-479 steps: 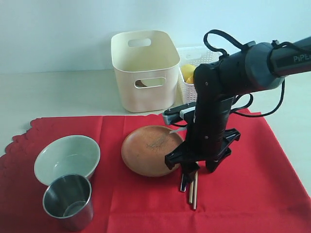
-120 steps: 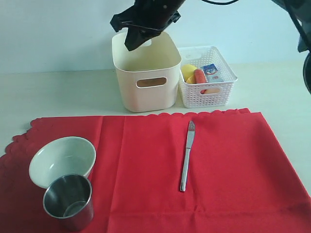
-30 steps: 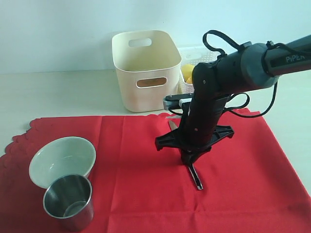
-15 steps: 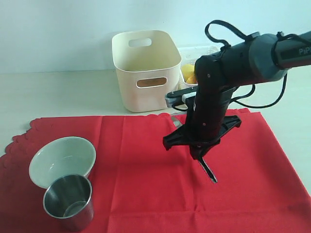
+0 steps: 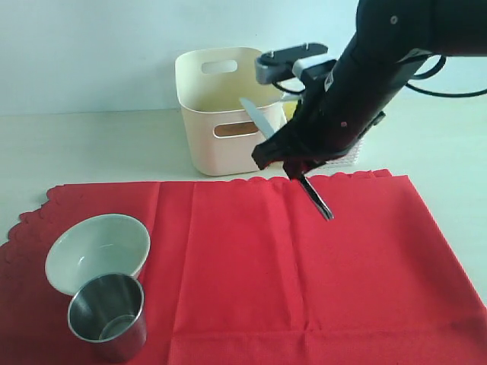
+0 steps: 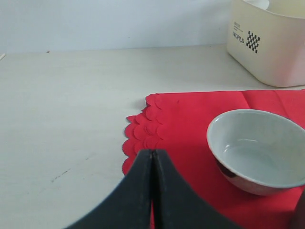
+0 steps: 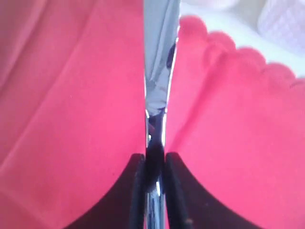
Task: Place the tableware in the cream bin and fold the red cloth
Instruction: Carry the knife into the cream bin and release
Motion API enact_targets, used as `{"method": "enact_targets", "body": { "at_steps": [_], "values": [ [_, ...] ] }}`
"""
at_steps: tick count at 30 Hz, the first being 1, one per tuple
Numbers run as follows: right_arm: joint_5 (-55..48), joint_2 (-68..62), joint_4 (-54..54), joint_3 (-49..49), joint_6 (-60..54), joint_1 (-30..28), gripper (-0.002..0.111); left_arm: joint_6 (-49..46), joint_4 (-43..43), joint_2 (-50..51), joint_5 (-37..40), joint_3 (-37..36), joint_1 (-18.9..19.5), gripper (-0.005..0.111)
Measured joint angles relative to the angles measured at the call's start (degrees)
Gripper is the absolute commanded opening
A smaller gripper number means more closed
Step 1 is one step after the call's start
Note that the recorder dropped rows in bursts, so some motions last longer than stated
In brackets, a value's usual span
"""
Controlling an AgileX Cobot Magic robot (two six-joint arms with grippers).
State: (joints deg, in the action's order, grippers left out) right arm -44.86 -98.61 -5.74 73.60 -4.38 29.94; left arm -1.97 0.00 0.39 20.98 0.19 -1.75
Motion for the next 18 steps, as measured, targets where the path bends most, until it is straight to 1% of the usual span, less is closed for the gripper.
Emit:
{"method": "enact_targets", "body": {
  "at_steps": [3,7,13,15,18],
  "values": [
    [4.06,1.2,-0.77,0.78,-1.51,0.0,0.0,0.0,0.0,0.0,0.0,0.0,0.0,0.0],
    [7.95,0.22,-0.95,5.07,-3.34,0.0,0.0,0.0,0.0,0.0,0.0,0.0,0.0,0.0],
    [10.24,-6.2,-2.6,17.24,-7.23,-0.7,0.0,0.0,0.0,0.0,0.0,0.0,0.0,0.0],
    [10.69,-9.41,-4.97,21.34,-9.47,-1.92,0.0,0.0,0.0,0.0,0.0,0.0,0.0,0.0],
    [10.93,-14.05,-11.34,27.48,-16.05,-4.1,0.0,0.0,0.0,0.0,0.0,0.0,0.0,0.0]
  ]
}}
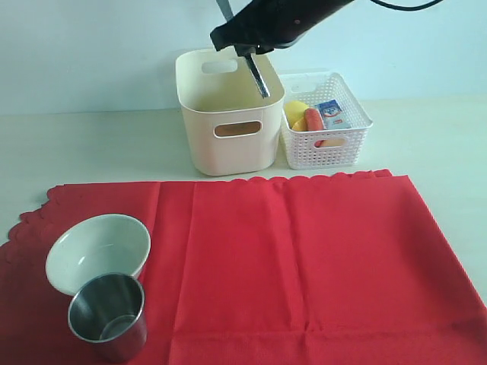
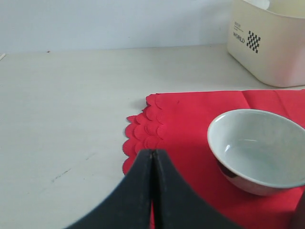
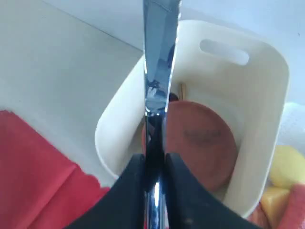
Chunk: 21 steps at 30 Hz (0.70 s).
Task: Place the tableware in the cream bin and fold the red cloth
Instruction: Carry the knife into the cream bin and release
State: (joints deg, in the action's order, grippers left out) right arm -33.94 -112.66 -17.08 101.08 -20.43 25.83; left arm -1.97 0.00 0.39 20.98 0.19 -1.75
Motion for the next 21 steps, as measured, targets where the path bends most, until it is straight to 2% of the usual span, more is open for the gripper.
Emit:
{"method": "enact_targets", "body": {
  "at_steps": [7,13,21],
  "values": [
    [0.01,-10.53,-18.41,9.43,-17.18,-5.07,0.0,0.0,0.0,0.0,0.0,0.0,0.0,0.0],
    [-0.24,-17.58,-29.86,13.48,-26.87,-8.23,0.0,0.0,0.0,0.0,0.0,0.0,0.0,0.0],
    [-0.34,-23.58,-32.91,15.73,-33.7,-8.77,0.0,0.0,0.0,0.0,0.0,0.0,0.0,0.0]
  ]
}}
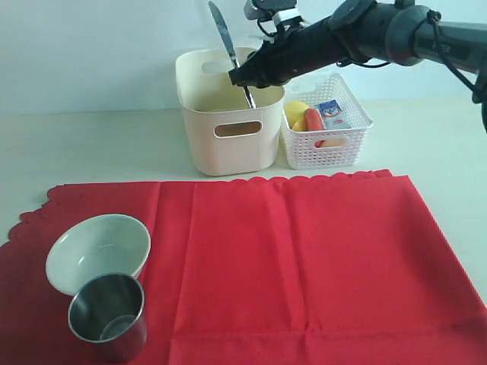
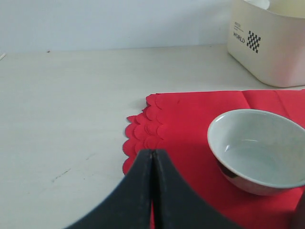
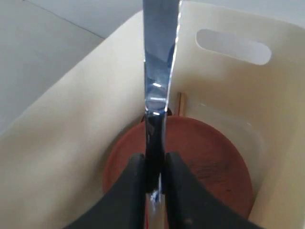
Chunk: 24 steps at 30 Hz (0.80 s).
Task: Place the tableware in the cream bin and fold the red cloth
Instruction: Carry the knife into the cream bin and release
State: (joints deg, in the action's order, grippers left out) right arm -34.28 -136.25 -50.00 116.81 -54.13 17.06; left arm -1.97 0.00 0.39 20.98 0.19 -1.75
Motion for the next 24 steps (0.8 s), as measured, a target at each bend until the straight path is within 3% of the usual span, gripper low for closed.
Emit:
{"method": "enact_targets", "body": {
  "at_steps": [11,14,19,24],
  "values": [
    [-1.89,-2.92,2.09,0.54,-6.13,0.11,0.004,0.0,0.0,0.0,0.0,0.0,0.0,0.0],
    [-2.01,-3.02,4.22,0.92,-5.61,0.21,0.016,0.0,0.0,0.0,0.0,0.0,0.0,0.0],
    [-2.11,-2.91,4.66,1.15,-4.02,0.21,0.047,0.0,0.0,0.0,0.0,0.0,0.0,0.0],
    [-2.36,-2.82,5.95,1.02,-4.02,0.31,0.06,0.0,0.0,0.0,0.0,0.0,0.0,0.0]
  ]
}}
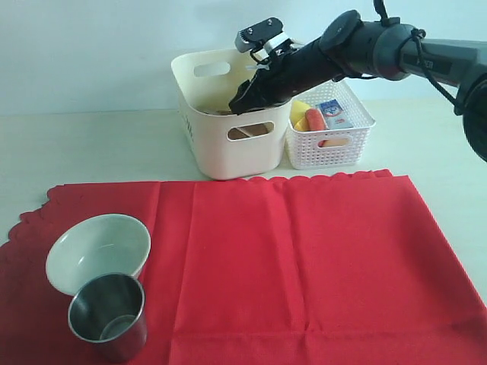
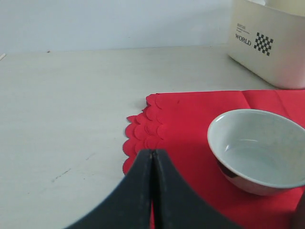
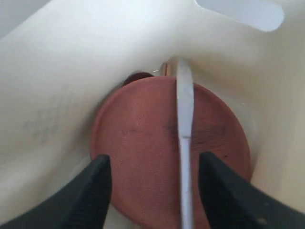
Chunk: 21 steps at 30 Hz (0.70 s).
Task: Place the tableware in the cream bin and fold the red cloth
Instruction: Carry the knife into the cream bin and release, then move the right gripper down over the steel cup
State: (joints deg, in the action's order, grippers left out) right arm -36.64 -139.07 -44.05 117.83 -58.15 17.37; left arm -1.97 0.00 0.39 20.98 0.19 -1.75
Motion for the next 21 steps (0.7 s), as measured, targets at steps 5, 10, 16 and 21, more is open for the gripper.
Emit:
{"method": "enact_targets", "body": {
  "at_steps": [5,10,16,21],
  "values": [
    [-0.38,2.21,0.72,-0.11,3.2,0.14,0.061,0.0,0.0,0.0,0.0,0.0,0.0,0.0],
    [-1.51,7.41,0.83,-0.11,7.31,-0.07,0.061,0.0,0.0,0.0,0.0,0.0,0.0,0.0],
    [-10.0,15.26,0.84,-0.11,13.1,-0.07,0.058,0.0,0.0,0.0,0.0,0.0,0.0,0.0],
    [-23.14,22.05,3.66,-1.47,19.4,-0.07,0.051,0.0,0.0,0.0,0.0,0.0,0.0,0.0]
  ]
}}
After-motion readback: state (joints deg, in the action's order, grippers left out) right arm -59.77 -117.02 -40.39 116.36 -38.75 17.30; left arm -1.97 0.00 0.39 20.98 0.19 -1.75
